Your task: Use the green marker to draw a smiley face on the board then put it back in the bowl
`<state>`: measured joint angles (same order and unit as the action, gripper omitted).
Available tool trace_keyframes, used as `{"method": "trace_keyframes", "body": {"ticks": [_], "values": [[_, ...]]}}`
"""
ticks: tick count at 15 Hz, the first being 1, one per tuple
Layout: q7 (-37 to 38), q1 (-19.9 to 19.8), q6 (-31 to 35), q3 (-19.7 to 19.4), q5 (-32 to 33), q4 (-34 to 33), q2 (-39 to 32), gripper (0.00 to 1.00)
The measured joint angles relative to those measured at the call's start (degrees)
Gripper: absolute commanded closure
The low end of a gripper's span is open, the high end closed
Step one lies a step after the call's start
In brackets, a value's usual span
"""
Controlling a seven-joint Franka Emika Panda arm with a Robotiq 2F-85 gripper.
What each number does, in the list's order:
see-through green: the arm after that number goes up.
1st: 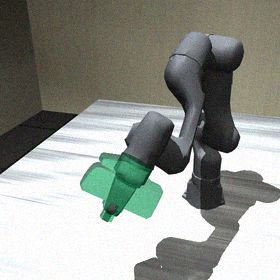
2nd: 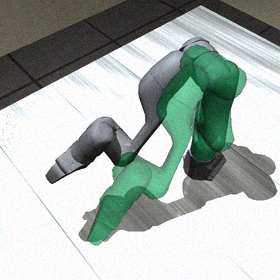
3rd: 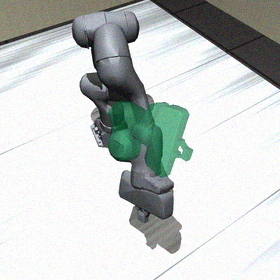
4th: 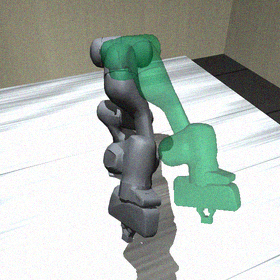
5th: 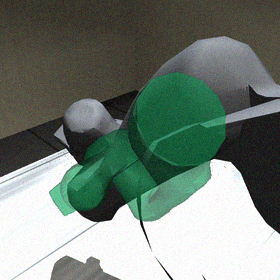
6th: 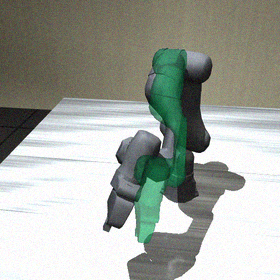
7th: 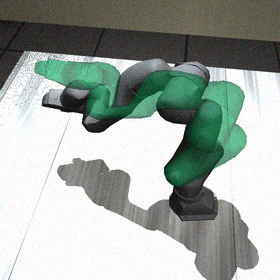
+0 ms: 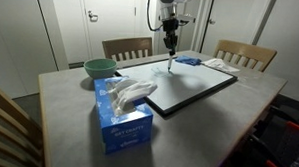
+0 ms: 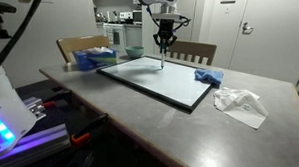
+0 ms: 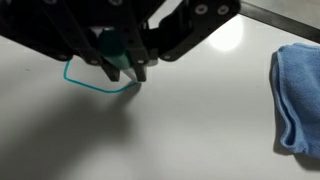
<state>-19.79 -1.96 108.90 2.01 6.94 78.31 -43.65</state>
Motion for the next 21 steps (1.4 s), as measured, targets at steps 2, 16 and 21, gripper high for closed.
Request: {"method": "trace_keyframes", "body": {"ticks": [2, 16, 21], "values": [[0.00, 0.01, 0.01, 0.00, 0.04, 0.01, 0.02, 0.95], [0.15, 5.22, -1.33, 0.33, 8.25, -5.25, -0.07, 0.95], [-1.65, 7.09, 7.97, 3.11, 8.21, -6.22, -0.23, 0.95]]}}
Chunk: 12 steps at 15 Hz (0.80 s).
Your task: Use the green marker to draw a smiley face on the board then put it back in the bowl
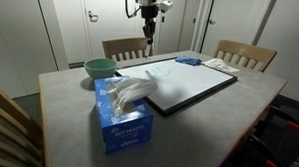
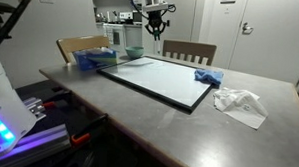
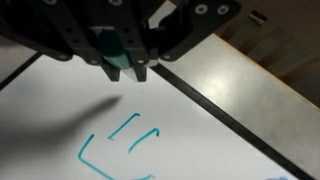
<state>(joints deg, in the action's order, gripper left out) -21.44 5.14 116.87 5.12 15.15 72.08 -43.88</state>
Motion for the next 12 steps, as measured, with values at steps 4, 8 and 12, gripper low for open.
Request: {"method": "trace_keyframes", "body": {"ticks": [4, 8, 12], "values": [[-4.62, 0.57, 10.83, 1.73, -0.02, -0.05, -0.35, 0.95], [-12.78, -0.78, 16.59, 5.53, -4.23, -0.20, -1.31, 0.95], [-24.77, -3.72, 15.12, 11.41, -12.84, -0.98, -3.19, 0.95]]}}
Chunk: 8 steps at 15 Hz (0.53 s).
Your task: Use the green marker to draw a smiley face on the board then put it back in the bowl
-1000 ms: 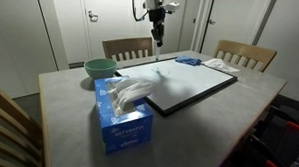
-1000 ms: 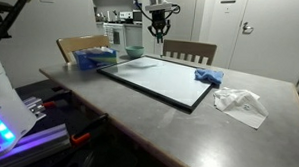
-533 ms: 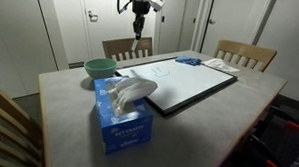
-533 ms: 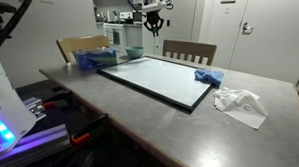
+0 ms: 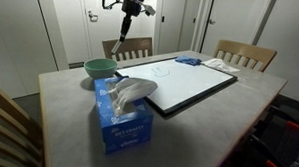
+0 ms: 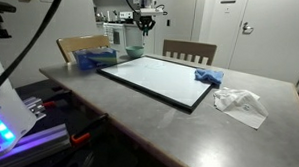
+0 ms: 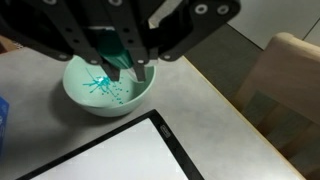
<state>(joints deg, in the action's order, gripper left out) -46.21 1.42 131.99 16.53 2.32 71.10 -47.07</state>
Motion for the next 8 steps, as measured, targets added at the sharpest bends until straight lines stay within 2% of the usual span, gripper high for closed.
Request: {"method": "trace_keyframes", "body": {"ticks": [4, 8], "values": [[-6.58, -0.68, -3.26, 1.40, -4.94, -0.49, -0.94, 0.95], [-7.53, -0.37, -4.80, 1.14, -5.78, -0.95, -2.08, 0.95]]}}
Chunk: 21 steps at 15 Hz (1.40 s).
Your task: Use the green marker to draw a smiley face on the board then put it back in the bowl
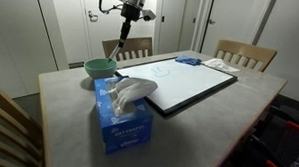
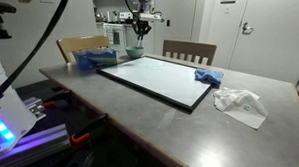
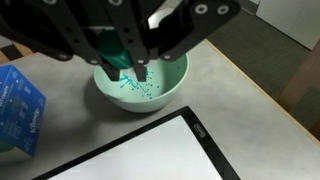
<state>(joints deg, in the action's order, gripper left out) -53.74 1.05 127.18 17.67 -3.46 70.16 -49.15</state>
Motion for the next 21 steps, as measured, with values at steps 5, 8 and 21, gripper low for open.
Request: {"method": "trace_keyframes", "body": {"ticks": [5, 8, 21], "values": [[-1.41, 1.41, 0.00, -0.03, 0.01, -1.42, -2.95, 0.95], [-2.15, 2.38, 0.00, -0.02, 0.01, -2.69, -4.48, 0.95], [-2.22, 3.12, -0.41, -0.52, 0.14, -5.20, -6.93, 0.95]]}}
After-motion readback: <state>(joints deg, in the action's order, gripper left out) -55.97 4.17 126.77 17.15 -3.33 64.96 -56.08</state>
